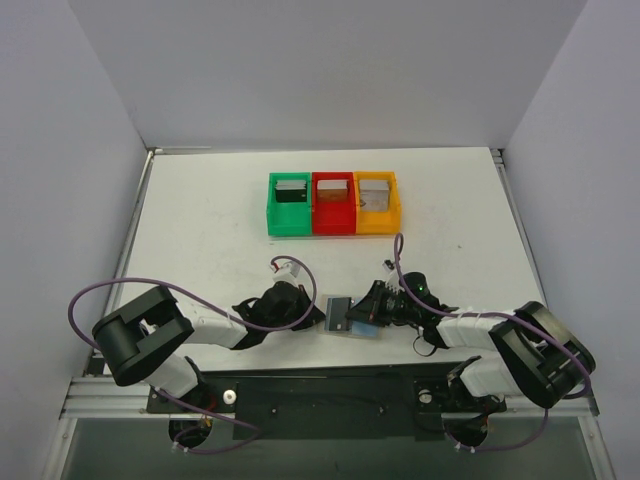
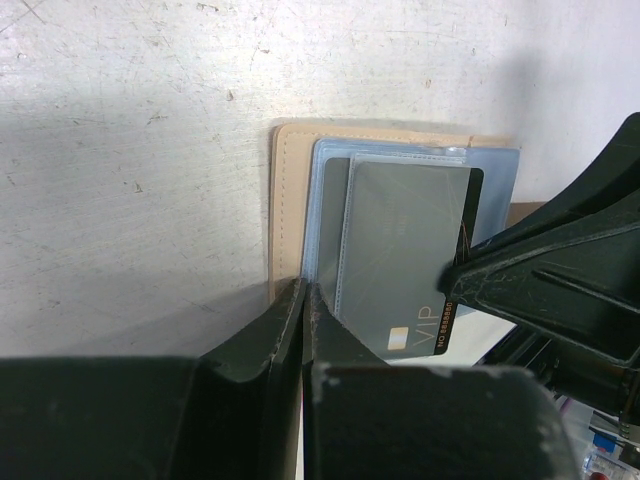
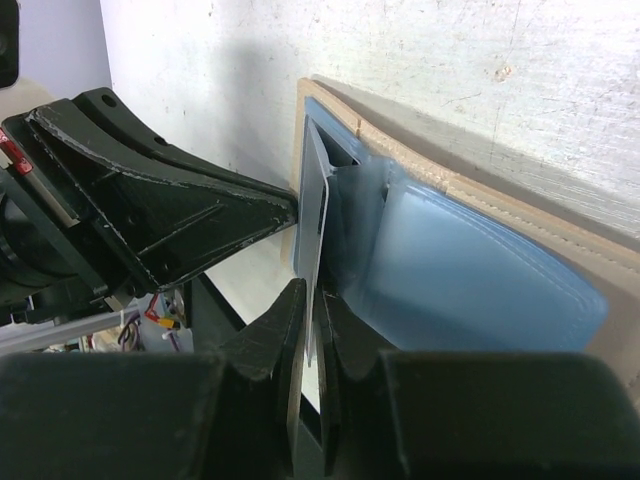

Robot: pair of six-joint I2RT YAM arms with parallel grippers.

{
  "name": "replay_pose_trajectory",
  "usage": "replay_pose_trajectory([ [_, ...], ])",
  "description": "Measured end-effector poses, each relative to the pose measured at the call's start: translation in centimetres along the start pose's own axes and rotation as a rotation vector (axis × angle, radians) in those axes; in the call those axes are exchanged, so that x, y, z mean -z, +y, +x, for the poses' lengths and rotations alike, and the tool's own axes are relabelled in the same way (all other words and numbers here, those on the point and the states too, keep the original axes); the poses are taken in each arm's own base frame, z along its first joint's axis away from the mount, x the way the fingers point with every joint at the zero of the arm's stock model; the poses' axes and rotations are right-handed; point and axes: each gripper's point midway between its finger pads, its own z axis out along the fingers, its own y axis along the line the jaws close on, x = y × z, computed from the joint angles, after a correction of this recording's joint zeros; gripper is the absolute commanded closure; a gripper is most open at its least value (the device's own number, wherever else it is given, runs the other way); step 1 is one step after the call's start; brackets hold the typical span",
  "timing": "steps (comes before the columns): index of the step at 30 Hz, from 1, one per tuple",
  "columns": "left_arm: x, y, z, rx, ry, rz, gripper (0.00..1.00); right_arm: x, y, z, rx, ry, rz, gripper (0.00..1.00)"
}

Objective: Take the credit cards out of the card holder
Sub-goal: Remove the credit card from the card holder.

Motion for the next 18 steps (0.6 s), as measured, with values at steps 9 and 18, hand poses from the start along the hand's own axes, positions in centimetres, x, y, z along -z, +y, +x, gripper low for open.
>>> replay_pose_trajectory([
  [9, 0.0, 0.01, 0.01, 0.0, 0.0, 0.0, 0.91, 0.02, -0.1, 0.1, -0.001, 0.004, 0.004, 0.97],
  [18, 0.0, 0.01, 0.01, 0.0, 0.0, 0.0, 0.91, 0.02, -0.11, 0.09, -0.003, 0.003, 0.004, 0.94],
])
